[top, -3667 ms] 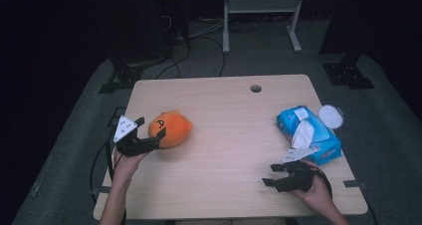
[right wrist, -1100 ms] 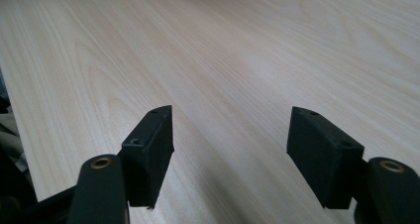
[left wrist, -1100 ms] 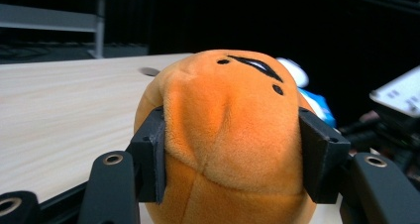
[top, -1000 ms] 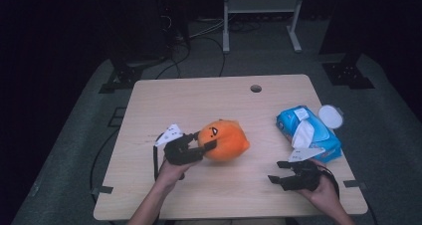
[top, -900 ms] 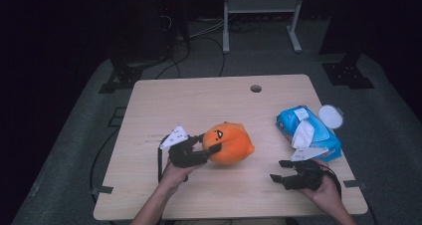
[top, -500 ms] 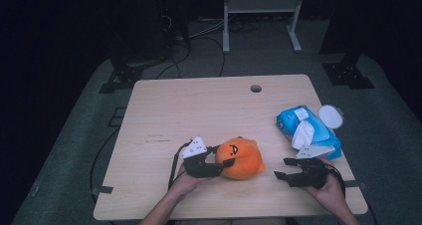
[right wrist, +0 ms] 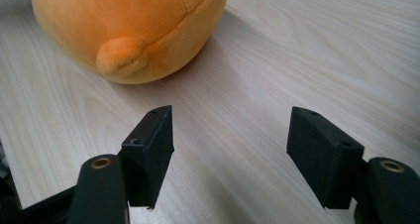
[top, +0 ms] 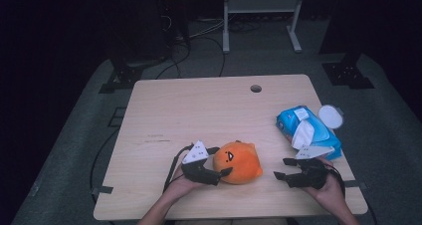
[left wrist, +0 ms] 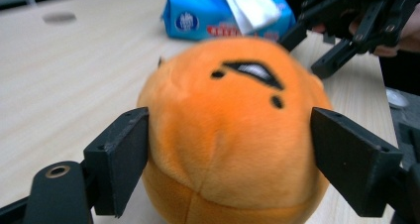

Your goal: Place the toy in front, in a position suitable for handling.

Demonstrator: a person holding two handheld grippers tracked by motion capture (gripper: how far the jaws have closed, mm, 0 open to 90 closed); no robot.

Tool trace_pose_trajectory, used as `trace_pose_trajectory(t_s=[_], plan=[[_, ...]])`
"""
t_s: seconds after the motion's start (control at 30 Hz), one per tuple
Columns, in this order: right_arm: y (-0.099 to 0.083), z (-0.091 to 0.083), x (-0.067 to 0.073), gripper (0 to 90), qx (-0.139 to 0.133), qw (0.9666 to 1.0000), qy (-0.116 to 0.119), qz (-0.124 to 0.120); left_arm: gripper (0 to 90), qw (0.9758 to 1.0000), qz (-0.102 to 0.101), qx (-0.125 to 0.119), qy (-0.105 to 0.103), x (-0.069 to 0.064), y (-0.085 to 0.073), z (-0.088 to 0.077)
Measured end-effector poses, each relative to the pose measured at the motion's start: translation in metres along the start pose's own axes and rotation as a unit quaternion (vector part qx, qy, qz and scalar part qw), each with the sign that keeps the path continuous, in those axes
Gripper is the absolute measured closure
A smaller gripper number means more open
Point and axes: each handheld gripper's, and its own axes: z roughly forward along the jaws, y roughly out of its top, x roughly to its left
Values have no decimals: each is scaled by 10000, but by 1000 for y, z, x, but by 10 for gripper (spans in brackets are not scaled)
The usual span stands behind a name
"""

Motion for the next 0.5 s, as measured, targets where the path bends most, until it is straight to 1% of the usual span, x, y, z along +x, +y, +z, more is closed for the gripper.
trace_pose_trajectory(t_s=[0.07,0.1,0.13,0.17,0.23,0.33,0.37,0.43,0.47,0.5], plan=[[1,-1,0,334,-21,10000,-2,27,178,10000,-4,-91,-1,0,2,-2],[1,-1,0,334,-56,10000,-5,33,178,10000,-10,-85,13,0,3,-1],[3,-2,1,333,-157,9998,33,70,179,10000,-16,-70,-4,1,2,0],[3,-2,1,333,-157,9998,33,70,179,10000,-28,-15,-19,1,1,1],[6,-3,2,334,-211,9998,10,57,184,9999,30,130,-52,1,-2,3],[11,-6,2,334,-362,9993,-68,10,193,9994,76,331,-46,1,-3,1],[14,-10,2,334,-450,9989,-104,-7,193,9993,84,355,-31,1,-4,1],[15,-12,2,334,-483,9987,-124,-36,193,9991,54,415,-32,2,-7,0],[20,-21,0,334,-574,9978,-285,-181,192,9991,19,417,-21,2,-8,0],[20,-21,0,334,-574,9978,-285,-181,192,9991,1,420,-7,2,-9,-1]])
